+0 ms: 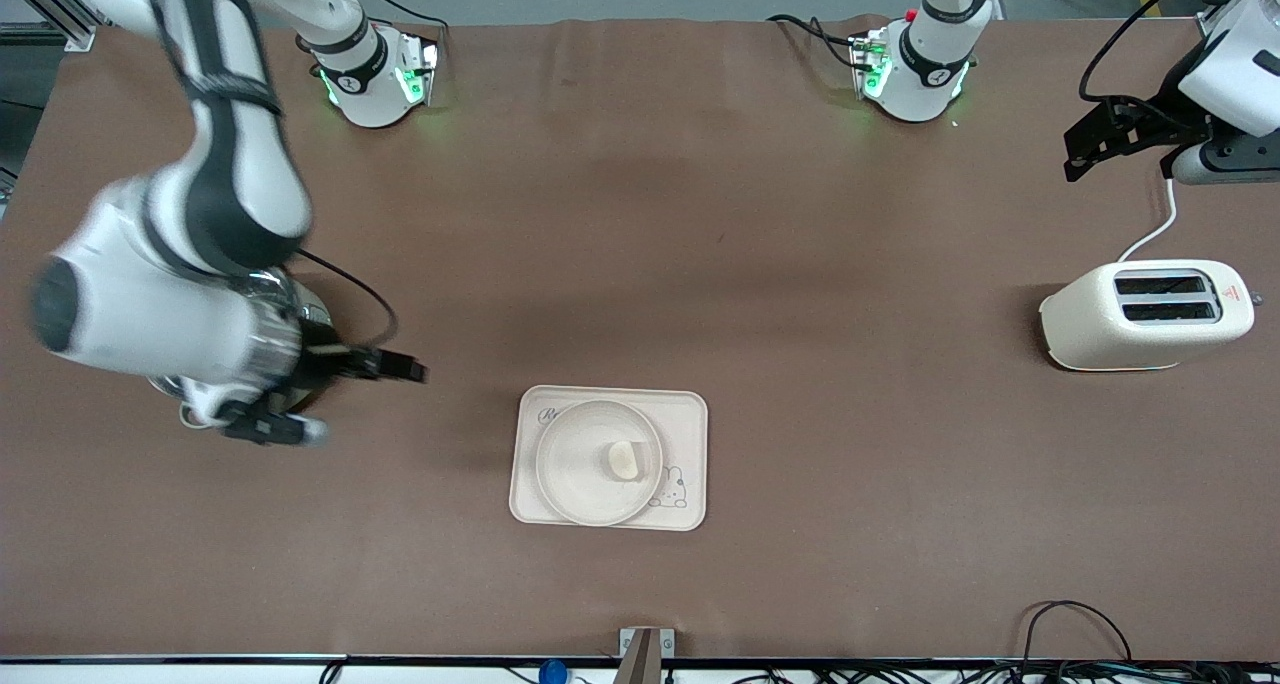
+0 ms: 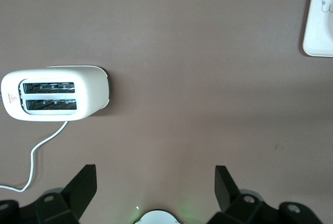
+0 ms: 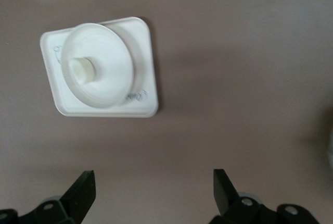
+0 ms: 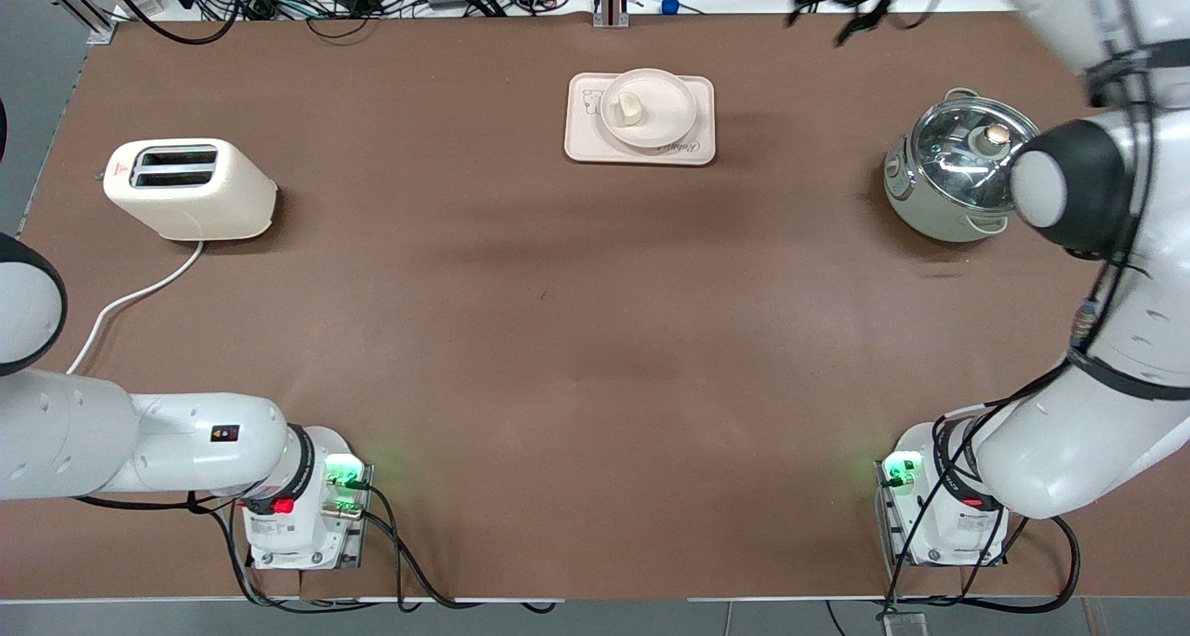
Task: Place bun in plate and plate on tray
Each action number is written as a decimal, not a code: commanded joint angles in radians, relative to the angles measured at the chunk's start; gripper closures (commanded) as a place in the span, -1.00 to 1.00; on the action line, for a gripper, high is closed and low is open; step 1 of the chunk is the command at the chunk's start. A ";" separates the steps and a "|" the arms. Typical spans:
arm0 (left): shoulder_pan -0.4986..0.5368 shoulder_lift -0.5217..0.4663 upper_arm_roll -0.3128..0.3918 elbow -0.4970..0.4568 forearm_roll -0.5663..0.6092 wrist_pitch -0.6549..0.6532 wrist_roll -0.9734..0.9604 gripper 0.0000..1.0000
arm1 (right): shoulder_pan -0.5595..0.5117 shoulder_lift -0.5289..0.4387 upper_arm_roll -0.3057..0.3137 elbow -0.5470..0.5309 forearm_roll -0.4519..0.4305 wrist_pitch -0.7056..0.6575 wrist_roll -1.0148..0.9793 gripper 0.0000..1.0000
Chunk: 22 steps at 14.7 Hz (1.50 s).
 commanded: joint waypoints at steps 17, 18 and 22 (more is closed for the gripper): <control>0.007 -0.006 -0.009 0.014 0.009 -0.001 0.076 -1.00 | -0.439 -0.288 0.325 0.117 -0.497 -0.358 -0.036 -1.00; 0.005 -0.003 -0.009 0.023 0.013 -0.001 0.073 -1.00 | -0.438 -0.288 0.325 0.117 -0.497 -0.359 -0.035 -1.00; 0.004 -0.003 -0.010 0.028 0.018 -0.001 0.070 -1.00 | -0.433 -0.289 0.327 0.116 -0.496 -0.362 -0.035 -1.00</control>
